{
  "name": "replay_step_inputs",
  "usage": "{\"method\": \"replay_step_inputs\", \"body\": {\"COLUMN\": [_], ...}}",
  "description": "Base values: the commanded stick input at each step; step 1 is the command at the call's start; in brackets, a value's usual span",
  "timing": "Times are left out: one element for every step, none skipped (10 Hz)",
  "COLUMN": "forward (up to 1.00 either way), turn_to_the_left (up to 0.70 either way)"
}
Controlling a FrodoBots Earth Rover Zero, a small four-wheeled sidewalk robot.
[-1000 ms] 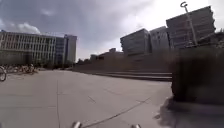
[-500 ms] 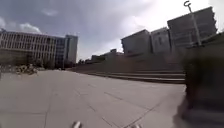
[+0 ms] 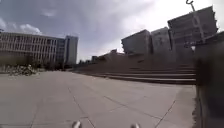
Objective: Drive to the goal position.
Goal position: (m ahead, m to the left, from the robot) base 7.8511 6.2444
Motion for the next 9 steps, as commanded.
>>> {"method": "replay_step_inputs", "body": {"forward": [0.70,0.70,0.70,0.70,0.70,0.70,0.70,0.70,0.70], "turn_to_the_left": [0.00,0.00,0.00,0.00,0.00,0.00,0.00,0.00,0.00]}}
